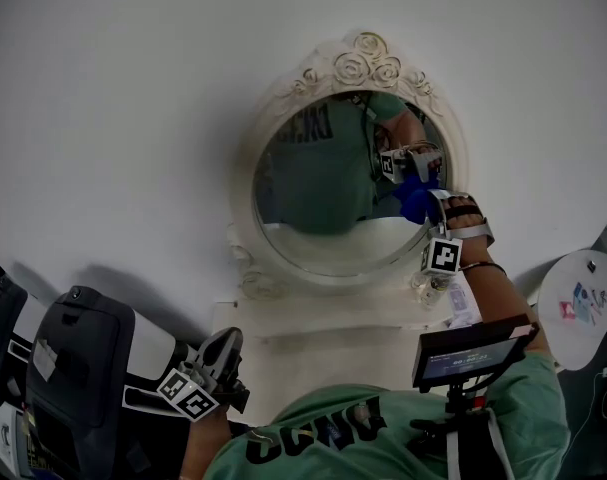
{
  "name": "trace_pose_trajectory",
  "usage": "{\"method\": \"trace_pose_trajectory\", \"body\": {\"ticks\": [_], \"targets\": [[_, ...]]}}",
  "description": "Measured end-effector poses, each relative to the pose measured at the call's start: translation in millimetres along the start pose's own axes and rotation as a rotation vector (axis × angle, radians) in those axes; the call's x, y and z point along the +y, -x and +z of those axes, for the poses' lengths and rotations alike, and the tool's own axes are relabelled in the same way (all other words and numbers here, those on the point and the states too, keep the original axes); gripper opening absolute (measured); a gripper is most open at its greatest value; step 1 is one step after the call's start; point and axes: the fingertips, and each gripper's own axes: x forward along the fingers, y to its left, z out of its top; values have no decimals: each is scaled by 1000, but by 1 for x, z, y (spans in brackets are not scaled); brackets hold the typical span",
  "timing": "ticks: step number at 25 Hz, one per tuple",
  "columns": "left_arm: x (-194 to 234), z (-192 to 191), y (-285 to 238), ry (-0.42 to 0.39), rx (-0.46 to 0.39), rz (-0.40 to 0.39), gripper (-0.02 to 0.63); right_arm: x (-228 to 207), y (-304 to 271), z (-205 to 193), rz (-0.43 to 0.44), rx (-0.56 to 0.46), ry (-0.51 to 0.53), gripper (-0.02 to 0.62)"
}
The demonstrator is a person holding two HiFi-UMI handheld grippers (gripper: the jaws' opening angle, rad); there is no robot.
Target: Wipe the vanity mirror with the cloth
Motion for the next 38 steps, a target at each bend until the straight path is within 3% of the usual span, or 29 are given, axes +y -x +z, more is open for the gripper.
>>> {"method": "trace_pose_trajectory", "body": {"ticks": [4,9,12,16,19,22,25,31,34,38], "targets": [[0,1,3,-2,-6,4,0,5,2,-26,7,59,-34,52],[3,3,10,-3,-13,17,0,-3,7,-10,1,48,-56,52],[6,3,13,0,-13,27,0,-5,18,53,-2,-87,-33,52],[3,4,9,0,-17,20,0,9,31,173,18,-319,21,52],[2,4,10,0,-15,18,0,7,41,258,0,-458,3,52],[5,5,17,-2,-16,34,0,7,50,328,-2,-552,-14,52],[6,6,22,-3,-19,48,0,13,54,373,25,-598,-6,52],[14,6,32,-2,-29,83,0,26,35,400,34,-602,4,52],[16,4,29,2,-19,81,0,29,29,396,23,-597,-3,52],[14,4,18,1,-13,54,0,47,27,368,82,-575,-7,52]]}}
